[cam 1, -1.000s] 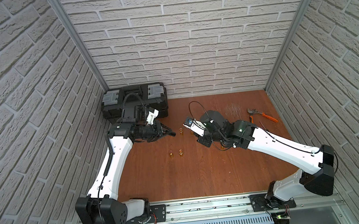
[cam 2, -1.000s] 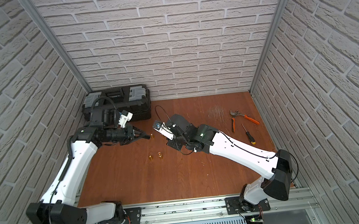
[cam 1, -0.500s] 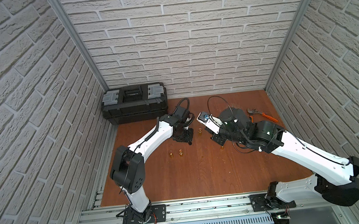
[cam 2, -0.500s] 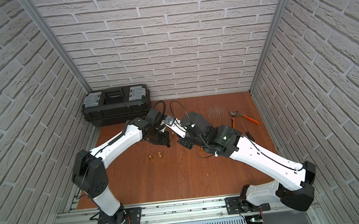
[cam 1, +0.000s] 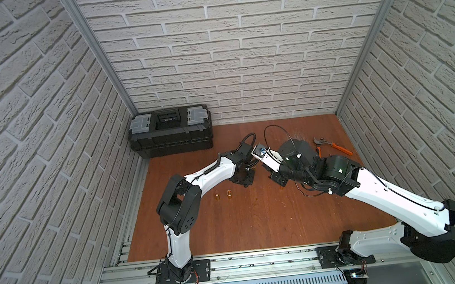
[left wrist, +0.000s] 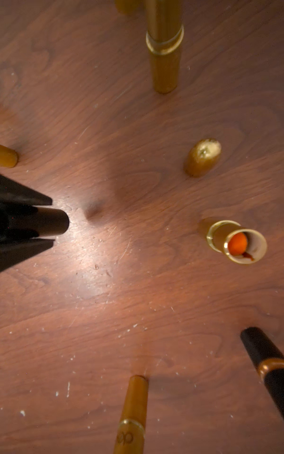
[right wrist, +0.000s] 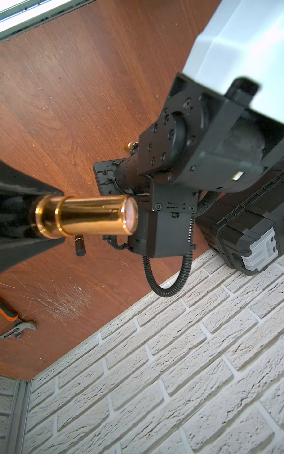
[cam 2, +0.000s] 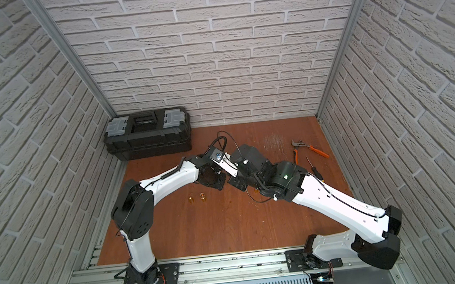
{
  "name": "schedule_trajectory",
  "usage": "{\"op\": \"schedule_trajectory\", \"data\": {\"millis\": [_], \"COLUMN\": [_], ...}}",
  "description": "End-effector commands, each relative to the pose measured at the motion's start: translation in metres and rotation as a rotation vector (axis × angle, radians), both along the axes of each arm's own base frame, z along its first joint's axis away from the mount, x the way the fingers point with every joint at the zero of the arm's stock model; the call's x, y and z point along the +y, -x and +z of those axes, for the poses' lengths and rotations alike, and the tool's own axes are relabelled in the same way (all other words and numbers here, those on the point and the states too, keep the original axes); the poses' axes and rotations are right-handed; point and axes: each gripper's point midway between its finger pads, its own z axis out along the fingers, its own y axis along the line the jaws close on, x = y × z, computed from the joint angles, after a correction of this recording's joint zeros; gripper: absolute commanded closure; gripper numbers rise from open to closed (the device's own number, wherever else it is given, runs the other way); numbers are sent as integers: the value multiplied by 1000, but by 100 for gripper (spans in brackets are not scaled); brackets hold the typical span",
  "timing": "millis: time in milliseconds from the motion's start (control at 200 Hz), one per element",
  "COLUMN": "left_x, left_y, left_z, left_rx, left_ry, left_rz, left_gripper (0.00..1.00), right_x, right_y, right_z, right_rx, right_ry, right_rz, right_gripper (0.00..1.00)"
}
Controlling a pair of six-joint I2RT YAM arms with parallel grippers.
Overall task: Open the lipstick cap
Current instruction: Place the cover at the center of the board.
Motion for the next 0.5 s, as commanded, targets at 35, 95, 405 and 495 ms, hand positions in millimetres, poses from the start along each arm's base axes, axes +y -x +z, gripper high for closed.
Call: {"op": "schedule_trajectory", "data": {"millis": [35,95,405,495], "left_x": [1,2,12,12], "left_y": [5,9,23,26], "left_z": [-16,-18,-23,-26], "left_rx": [7,10,23,26], "left_ry": [-45,-50,-79,-81], "left_rz": [-5,-8,7,6], "left_gripper": [96,96,95,93], "right_x": [6,7,11,12], "right_y": [-7,-7,-10,-10], "right_z": [2,-1,-5,-7], "right_rx": [-18,-12,-7,0], "right_ry": [-13,-5,-6,0], "right_rz": [-4,-4,-2,0], "right_gripper": [96,96,96,95]}}
